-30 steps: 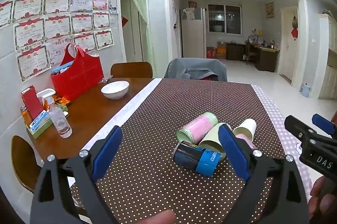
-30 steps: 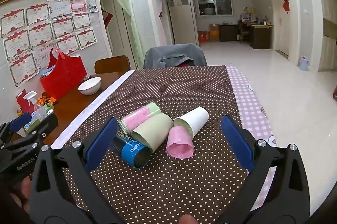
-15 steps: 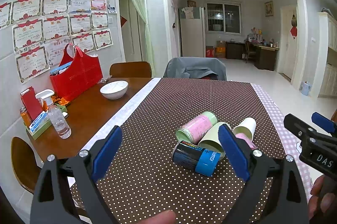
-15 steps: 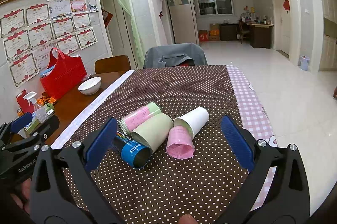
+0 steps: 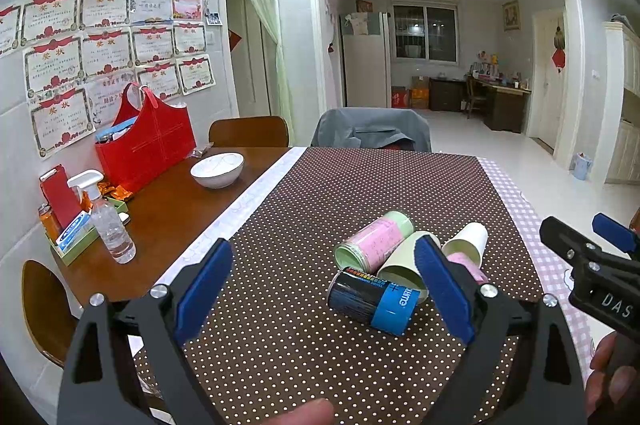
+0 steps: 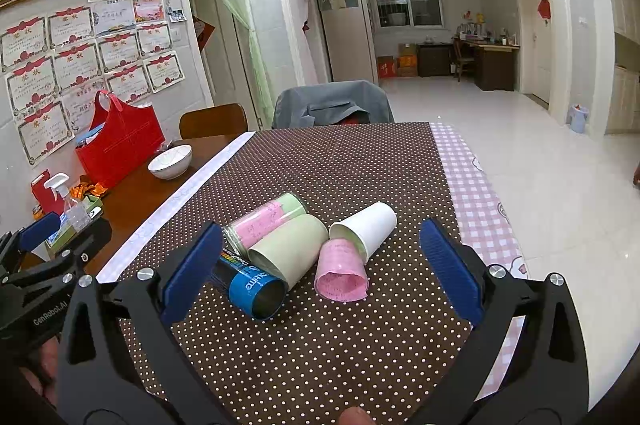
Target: Flip cup upside down
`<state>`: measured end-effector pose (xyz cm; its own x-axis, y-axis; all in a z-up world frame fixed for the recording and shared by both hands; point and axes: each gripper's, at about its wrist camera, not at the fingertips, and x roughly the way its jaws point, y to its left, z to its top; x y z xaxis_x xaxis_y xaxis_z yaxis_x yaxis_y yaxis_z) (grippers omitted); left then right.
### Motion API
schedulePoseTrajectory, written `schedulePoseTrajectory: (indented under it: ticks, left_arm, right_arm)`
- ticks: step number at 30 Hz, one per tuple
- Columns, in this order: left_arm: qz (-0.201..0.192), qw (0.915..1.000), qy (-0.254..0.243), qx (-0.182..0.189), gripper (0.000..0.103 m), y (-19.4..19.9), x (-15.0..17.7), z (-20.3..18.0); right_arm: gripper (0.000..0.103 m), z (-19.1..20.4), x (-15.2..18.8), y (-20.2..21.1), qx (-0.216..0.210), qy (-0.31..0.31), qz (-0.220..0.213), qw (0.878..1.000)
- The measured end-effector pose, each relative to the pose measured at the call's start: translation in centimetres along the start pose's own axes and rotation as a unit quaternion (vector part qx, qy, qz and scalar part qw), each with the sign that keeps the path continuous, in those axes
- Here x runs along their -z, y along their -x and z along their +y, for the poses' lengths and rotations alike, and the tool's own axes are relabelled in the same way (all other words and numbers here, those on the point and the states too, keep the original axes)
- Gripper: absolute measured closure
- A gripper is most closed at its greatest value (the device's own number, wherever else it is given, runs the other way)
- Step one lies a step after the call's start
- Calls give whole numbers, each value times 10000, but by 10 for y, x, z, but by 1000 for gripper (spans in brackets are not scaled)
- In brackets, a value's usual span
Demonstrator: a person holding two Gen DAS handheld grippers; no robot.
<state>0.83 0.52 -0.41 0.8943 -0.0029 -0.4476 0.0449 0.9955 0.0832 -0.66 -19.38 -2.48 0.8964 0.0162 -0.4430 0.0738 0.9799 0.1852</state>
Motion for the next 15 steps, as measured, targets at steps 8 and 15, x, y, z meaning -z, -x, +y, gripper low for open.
schedulePoseTrajectory:
  ticks: [8, 15]
  left_arm:
    - [20, 10000, -46, 9, 12, -2, -3, -2]
    - [39, 10000, -74, 1, 12, -4, -2, -5]
  right_arm:
    - [6, -2, 1, -2, 0, -17, 24, 10000]
    - [6, -4, 1, -4, -4, -30, 50, 10000]
